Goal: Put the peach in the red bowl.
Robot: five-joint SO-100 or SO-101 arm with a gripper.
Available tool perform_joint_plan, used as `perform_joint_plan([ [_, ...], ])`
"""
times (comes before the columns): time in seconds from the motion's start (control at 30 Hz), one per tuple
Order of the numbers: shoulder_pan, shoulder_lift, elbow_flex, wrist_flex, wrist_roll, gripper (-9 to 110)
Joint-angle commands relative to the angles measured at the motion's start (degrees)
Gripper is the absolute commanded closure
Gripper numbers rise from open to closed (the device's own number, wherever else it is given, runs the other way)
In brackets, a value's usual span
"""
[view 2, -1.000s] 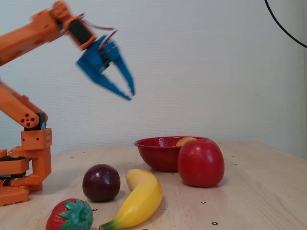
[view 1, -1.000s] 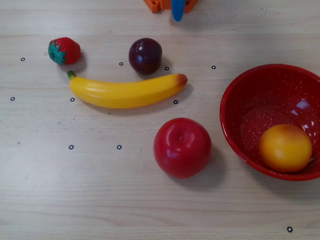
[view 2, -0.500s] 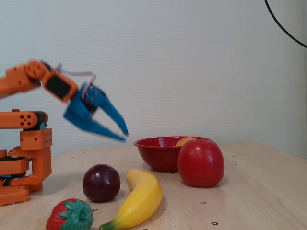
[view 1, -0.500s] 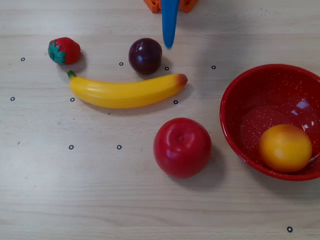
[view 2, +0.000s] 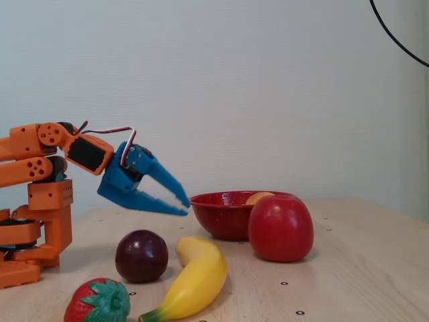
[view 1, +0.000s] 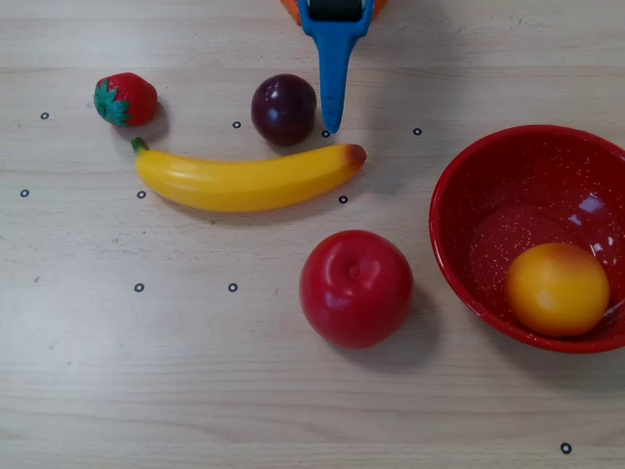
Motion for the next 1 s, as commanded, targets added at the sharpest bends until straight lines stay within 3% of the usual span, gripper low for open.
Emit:
perform_joint_plan([
  [0.0, 0.5, 0.9, 0.8, 2.4, -1.8, 101],
  [0.13, 0.2, 0.9, 0.8, 7.9, -1.7, 101],
  [0.97, 0.3, 0.9, 0.8, 8.6, -1.5, 101],
])
